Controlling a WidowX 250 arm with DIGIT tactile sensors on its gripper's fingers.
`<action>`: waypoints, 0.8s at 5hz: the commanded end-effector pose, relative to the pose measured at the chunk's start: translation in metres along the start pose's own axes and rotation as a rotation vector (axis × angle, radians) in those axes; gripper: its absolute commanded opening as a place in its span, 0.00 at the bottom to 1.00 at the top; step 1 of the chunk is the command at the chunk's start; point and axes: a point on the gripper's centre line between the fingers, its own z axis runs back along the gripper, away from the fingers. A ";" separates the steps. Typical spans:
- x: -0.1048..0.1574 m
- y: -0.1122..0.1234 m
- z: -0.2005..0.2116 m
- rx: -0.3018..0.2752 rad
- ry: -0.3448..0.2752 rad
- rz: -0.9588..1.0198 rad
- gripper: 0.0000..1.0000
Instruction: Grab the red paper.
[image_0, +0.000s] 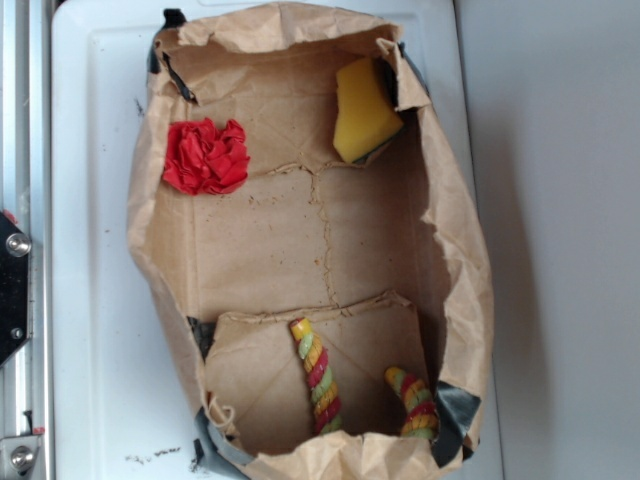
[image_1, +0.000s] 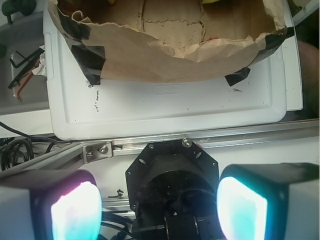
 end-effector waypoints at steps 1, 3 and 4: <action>0.000 0.000 0.000 0.000 0.000 0.000 1.00; 0.038 0.025 -0.011 0.028 -0.024 -0.034 1.00; 0.058 0.038 -0.014 0.011 -0.028 -0.005 1.00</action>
